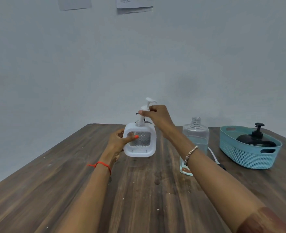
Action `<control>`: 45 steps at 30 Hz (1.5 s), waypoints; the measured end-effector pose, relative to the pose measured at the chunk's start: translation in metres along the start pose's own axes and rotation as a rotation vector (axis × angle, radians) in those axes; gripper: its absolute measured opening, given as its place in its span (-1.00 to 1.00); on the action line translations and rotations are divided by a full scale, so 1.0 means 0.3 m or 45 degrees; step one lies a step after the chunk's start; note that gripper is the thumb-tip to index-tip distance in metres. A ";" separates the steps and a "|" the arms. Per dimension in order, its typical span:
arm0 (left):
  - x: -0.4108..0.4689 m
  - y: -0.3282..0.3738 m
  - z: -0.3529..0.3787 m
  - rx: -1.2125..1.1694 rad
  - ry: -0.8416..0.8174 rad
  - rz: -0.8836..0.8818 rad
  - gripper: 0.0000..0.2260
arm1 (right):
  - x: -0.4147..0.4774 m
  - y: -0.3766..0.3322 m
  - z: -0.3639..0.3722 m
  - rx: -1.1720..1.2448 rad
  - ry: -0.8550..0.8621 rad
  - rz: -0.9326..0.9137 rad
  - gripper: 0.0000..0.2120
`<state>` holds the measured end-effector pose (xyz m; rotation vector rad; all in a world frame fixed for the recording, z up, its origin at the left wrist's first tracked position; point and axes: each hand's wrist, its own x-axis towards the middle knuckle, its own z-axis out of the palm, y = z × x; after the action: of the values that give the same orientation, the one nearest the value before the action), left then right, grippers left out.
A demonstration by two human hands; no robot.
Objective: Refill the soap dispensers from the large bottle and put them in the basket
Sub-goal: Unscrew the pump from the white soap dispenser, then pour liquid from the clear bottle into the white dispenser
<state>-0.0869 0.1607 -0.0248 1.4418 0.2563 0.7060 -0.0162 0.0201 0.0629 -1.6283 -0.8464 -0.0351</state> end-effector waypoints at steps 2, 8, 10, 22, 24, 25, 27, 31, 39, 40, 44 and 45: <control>-0.004 -0.008 -0.014 -0.020 0.037 -0.028 -0.75 | 0.016 -0.020 -0.022 0.087 0.071 -0.067 -0.79; -0.008 -0.022 -0.073 -0.083 0.367 -0.111 -0.71 | 0.011 0.070 -0.036 0.057 0.198 -0.284 -0.68; -0.015 -0.024 -0.092 -0.088 0.433 -0.086 -0.68 | -0.020 0.153 -0.023 -0.075 0.101 -0.355 -0.74; -0.019 0.003 -0.051 -0.075 0.447 -0.051 -0.72 | -0.177 0.466 0.015 -1.123 -0.633 -0.263 -0.79; -0.015 0.006 -0.032 -0.055 0.422 -0.046 -0.73 | -0.178 0.458 0.006 -1.141 -0.666 -0.256 -0.82; -0.015 0.007 -0.021 -0.052 0.407 -0.043 -0.73 | -0.179 0.451 -0.002 -1.124 -0.657 -0.268 -0.81; -0.015 0.009 0.000 -0.053 0.379 -0.038 -0.74 | -0.186 0.422 -0.026 -1.042 -0.571 -0.296 -0.74; -0.020 0.012 0.045 -0.053 0.318 -0.020 -0.77 | -0.204 0.313 -0.093 -0.760 -0.162 -0.495 -0.69; -0.024 0.028 0.142 -0.034 0.170 -0.008 -0.78 | -0.187 0.238 -0.304 -0.718 0.687 -0.693 -0.59; -0.024 0.027 0.149 -0.035 0.147 -0.010 -0.77 | -0.184 0.253 -0.326 -0.689 0.669 -0.610 -0.49; -0.023 0.023 0.167 -0.048 0.072 -0.013 -0.73 | -0.181 0.347 -0.383 -0.277 0.429 -0.150 -0.17; -0.023 0.021 0.170 -0.061 0.049 -0.016 -0.73 | -0.179 0.372 -0.391 -0.148 0.322 -0.035 -0.16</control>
<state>-0.0653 0.1151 -0.0131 1.3810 0.2765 0.7256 0.0541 -0.1077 -0.0257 -1.6782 -0.6811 -0.3083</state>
